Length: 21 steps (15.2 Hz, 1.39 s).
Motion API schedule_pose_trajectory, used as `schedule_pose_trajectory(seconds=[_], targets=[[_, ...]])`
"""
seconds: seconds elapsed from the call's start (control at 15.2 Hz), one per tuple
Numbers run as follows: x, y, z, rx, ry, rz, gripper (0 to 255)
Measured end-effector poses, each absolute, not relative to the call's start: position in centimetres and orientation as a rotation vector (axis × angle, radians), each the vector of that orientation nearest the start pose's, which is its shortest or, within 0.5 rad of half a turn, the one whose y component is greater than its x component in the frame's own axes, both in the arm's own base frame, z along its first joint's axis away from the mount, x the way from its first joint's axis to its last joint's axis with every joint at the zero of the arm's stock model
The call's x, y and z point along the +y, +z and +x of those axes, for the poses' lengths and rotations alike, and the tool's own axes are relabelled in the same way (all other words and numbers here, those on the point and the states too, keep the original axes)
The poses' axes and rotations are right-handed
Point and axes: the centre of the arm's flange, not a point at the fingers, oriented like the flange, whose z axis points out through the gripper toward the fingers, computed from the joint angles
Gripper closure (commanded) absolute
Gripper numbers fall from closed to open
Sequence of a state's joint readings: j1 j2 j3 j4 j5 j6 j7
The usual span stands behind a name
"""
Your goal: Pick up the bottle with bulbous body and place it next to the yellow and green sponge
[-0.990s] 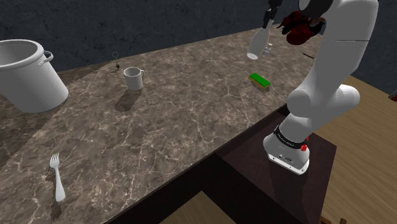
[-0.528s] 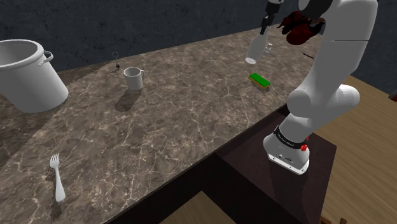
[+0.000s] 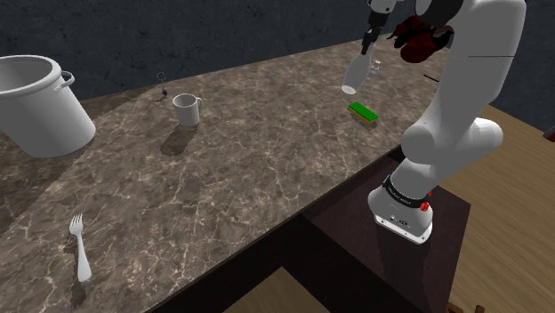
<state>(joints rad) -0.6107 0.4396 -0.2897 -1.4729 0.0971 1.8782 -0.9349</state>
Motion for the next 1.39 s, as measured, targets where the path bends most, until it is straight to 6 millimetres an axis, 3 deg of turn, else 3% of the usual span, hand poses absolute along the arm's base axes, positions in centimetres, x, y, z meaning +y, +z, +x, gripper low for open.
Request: schedule_pose_trajectory(seconds=[0.2, 0.26, 0.66, 0.99, 1.39], targets=[[-51.0, 43.2, 45.2, -0.046, 0.052, -3.147, 255], [-51.0, 43.2, 45.2, -0.046, 0.052, -3.147, 0], [-51.0, 43.3, 45.2, -0.046, 0.051, -3.147, 0], [-51.0, 47.6, 45.4, -0.046, 0.05, -3.148, 0], [-51.0, 48.3, 45.4, -0.046, 0.051, -3.147, 0]])
